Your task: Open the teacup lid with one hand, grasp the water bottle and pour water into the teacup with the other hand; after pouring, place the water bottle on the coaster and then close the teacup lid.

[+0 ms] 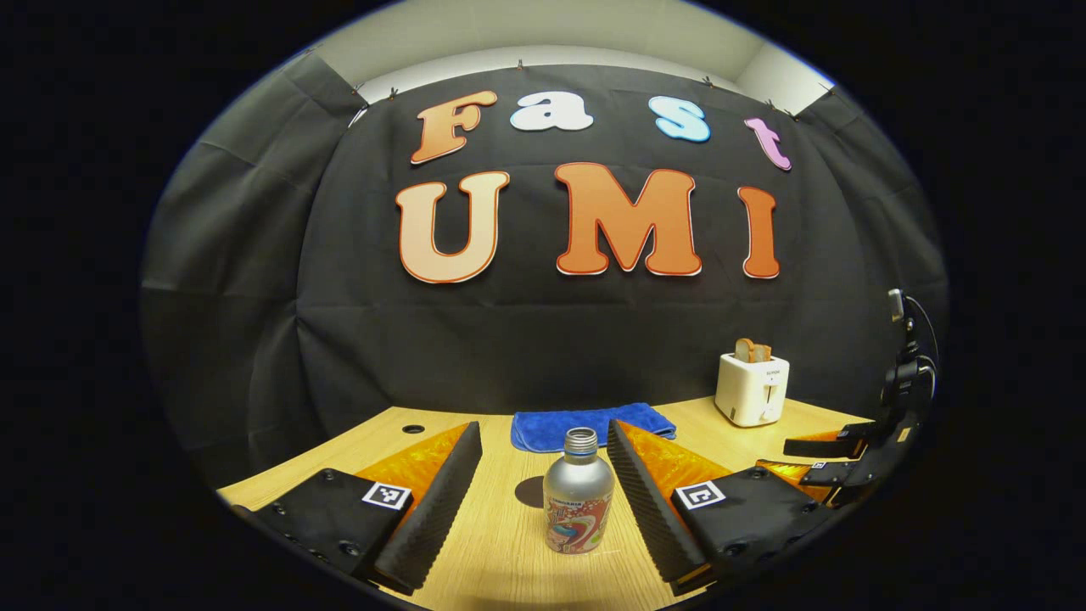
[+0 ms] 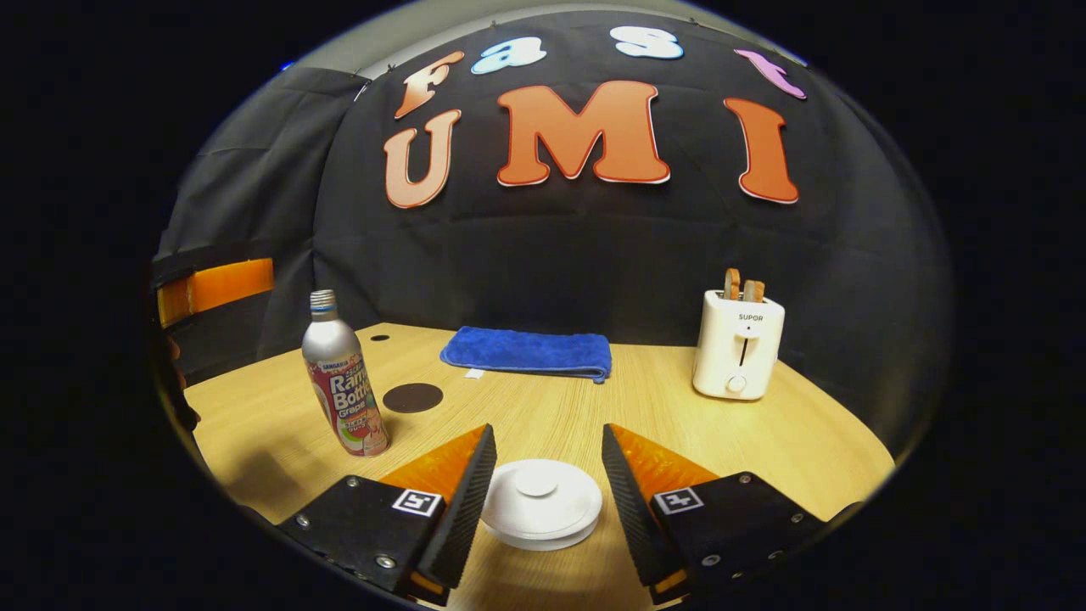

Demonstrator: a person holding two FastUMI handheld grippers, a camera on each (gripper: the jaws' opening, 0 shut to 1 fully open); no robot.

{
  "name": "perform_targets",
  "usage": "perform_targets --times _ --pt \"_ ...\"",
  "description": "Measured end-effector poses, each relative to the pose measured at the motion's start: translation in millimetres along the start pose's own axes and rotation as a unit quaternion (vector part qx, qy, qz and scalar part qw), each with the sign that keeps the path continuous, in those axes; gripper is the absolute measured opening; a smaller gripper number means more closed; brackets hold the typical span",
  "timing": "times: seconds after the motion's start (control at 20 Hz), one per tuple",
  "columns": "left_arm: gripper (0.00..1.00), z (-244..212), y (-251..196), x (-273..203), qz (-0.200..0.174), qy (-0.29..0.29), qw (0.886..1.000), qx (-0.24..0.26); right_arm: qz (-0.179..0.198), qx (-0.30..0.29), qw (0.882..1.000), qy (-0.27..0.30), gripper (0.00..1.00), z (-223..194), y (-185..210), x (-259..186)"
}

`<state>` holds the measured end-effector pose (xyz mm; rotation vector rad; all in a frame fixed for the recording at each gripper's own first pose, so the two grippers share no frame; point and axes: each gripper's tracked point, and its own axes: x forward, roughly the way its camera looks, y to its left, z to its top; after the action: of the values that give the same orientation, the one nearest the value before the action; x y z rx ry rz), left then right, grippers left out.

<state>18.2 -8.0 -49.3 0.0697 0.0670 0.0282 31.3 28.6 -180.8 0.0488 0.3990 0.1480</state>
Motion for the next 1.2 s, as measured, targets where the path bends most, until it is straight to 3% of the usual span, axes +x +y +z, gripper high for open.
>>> perform_targets --times 0.05,0.65,1.2 --pt "0.98 -3 0 2 0.0 0.003 1.0 0.0 0.001 -0.002 1.0 0.006 0.74 -5 1 3" --pt "0.97 -30 -8 14 -0.018 0.031 0.999 0.002 0.004 -0.045 0.998 0.039 0.3 -23 7 16" --pt "0.97 -63 -30 19 -0.055 0.067 0.996 0.001 -0.012 -0.059 0.998 0.025 0.21 -14 1 14"
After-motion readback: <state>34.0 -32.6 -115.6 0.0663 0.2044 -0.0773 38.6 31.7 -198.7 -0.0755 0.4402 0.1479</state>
